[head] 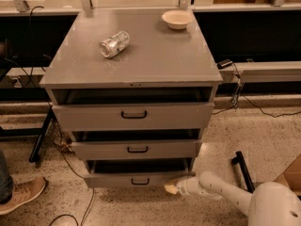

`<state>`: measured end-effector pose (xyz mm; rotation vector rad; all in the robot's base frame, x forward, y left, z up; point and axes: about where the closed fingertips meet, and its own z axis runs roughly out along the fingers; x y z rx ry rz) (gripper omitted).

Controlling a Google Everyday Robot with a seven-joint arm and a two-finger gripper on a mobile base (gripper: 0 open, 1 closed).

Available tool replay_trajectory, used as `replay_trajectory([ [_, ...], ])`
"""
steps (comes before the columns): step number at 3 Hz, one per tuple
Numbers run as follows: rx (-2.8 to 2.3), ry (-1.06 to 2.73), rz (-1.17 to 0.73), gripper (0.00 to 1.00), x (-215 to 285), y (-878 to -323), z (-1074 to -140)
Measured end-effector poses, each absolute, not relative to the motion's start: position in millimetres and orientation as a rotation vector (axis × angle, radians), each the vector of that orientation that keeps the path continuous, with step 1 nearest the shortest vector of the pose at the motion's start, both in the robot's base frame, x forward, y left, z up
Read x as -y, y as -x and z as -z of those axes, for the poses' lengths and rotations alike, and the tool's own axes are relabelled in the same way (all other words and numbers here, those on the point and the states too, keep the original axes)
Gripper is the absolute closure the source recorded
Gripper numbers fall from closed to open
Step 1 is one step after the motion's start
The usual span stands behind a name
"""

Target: Close bottom drawer

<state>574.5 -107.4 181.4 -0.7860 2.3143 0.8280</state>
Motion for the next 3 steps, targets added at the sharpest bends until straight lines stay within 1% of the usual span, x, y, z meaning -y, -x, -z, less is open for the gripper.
replay_trajectory([
  [1, -2.262, 0.772, -0.819, 1.00, 101.0, -590.3, -174.4],
  [2, -2.219, 0.780, -0.782, 1.00, 102.6, -618.0, -174.0],
  [3, -2.218, 0.780, -0.782, 1.00, 102.6, -617.9, -174.0],
])
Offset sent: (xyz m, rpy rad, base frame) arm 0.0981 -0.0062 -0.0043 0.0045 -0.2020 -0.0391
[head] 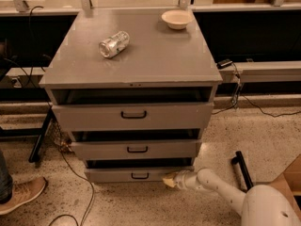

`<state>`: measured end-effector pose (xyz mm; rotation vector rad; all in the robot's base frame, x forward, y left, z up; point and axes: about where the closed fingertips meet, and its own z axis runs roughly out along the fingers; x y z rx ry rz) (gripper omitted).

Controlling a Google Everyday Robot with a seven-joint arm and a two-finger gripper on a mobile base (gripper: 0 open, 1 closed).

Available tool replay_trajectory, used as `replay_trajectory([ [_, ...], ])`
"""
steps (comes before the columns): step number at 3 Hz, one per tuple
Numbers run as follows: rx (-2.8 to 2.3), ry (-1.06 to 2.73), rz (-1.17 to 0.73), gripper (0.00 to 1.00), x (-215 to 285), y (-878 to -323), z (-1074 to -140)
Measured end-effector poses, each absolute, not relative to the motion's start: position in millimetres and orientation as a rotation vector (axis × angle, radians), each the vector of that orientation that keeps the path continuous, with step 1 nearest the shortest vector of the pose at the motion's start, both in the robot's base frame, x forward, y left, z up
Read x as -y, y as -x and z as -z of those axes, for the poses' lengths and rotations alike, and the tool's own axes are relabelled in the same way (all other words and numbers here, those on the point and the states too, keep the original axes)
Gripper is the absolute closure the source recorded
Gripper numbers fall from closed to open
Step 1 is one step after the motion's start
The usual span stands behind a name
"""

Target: Close bottom drawer

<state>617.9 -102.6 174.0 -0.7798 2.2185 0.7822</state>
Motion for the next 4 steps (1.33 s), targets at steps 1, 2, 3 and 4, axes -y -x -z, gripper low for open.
replay_trajectory([
  [1, -2.175, 0.788, -0.765, 1.00, 103.8, -643.3, -175.3],
  [2, -2.160, 0.779, -0.748, 1.00, 109.5, -651.3, -178.4],
  [3, -2.151, 0.753, -0.731, 1.00, 112.5, -641.9, -181.2],
  [4, -2.173, 0.660, -0.637, 1.00, 150.5, -625.5, -204.2],
])
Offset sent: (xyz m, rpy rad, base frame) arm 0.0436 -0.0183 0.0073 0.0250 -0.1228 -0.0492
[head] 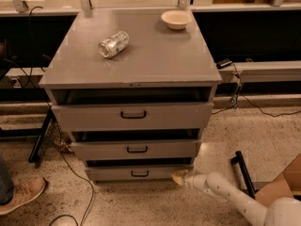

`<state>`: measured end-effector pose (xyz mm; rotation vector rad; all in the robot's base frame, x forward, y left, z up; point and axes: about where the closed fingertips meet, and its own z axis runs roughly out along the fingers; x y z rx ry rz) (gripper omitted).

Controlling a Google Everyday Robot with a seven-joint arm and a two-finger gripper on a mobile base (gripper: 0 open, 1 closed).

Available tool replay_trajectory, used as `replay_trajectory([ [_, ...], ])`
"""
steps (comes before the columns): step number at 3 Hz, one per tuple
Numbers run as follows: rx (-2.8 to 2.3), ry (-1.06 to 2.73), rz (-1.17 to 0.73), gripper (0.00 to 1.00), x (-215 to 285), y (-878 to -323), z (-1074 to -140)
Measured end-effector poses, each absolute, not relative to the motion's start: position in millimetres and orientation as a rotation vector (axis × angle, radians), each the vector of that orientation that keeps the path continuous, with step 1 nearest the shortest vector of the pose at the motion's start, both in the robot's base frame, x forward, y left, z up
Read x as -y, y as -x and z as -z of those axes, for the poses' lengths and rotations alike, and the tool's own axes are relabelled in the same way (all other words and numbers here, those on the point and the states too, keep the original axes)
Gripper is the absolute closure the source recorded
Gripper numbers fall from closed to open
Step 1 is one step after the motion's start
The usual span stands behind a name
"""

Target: Close bottom drawer

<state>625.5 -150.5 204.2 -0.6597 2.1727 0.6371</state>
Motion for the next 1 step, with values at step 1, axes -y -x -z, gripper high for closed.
replay_trajectory([
  [1, -2.177, 0.515, -0.517, 1.00, 197.0, -603.4, -241.1],
])
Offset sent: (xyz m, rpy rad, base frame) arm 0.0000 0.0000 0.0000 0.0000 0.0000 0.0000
